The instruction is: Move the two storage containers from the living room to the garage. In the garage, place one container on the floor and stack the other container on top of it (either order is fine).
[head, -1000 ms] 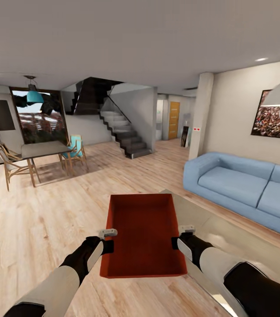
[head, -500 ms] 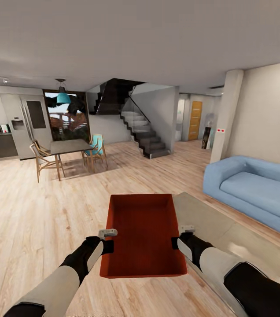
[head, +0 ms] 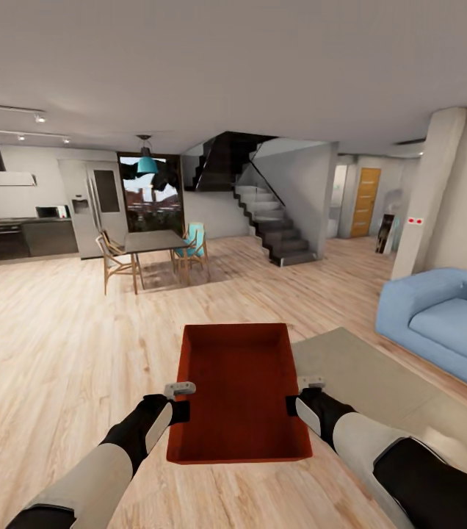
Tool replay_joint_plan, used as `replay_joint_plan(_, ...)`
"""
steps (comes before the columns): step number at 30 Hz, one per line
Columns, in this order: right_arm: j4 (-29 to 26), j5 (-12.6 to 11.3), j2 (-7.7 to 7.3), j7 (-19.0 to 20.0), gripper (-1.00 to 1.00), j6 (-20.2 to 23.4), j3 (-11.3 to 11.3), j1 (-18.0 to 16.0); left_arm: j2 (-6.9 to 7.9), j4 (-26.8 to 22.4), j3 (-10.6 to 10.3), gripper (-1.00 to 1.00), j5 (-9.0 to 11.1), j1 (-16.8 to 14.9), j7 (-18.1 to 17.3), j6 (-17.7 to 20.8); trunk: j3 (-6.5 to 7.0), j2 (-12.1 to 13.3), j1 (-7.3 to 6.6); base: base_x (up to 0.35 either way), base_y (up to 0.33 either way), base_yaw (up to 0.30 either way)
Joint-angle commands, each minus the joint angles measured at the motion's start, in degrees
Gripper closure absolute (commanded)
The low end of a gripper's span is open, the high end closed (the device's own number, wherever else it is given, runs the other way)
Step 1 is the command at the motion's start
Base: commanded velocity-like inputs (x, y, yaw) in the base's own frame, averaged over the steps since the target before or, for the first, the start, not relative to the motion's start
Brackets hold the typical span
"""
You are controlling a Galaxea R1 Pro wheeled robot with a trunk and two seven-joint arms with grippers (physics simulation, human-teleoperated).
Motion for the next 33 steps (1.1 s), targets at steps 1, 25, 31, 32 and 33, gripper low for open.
replay_joint_plan(1, -0.25, -0.60, 0.00, -0.48, 1.00, 0.30, 2.49, -0.05, 0.05, 0.02, -0.75, 1.00, -1.43, -0.02, 1.37, 0.50, -0.11, -0.10, 0.02, 0.000, 0.000, 0.300)
replay_joint_plan(25, -0.25, -0.58, -0.01, -0.48, 1.00, 0.30, 2.49, -0.05, 0.16, -0.08, -0.76, 1.00, -1.35, -0.02, 1.35, 0.50, -0.11, -0.10, 0.02, 0.000, 0.000, 0.300)
replay_joint_plan(31, -0.25, -0.60, -0.01, -0.48, 1.00, 0.30, 2.49, -0.05, 0.23, -0.46, -0.84, 1.00, -1.29, -0.02, 1.18, 0.50, -0.11, -0.10, 0.02, 0.000, 0.000, 0.300)
replay_joint_plan(32, -0.25, -0.59, -0.01, -0.48, 1.00, 0.30, 2.49, -0.05, 0.23, -0.51, -0.85, 1.00, -1.28, -0.02, 1.13, 0.50, -0.11, -0.10, 0.02, 0.000, 0.000, 0.300)
replay_joint_plan(33, -0.25, -0.59, -0.02, -0.48, 1.00, 0.30, 2.49, -0.05, 0.23, -0.54, -0.85, 1.00, -1.27, -0.02, 1.09, 0.50, -0.11, -0.10, 0.02, 0.000, 0.000, 0.244)
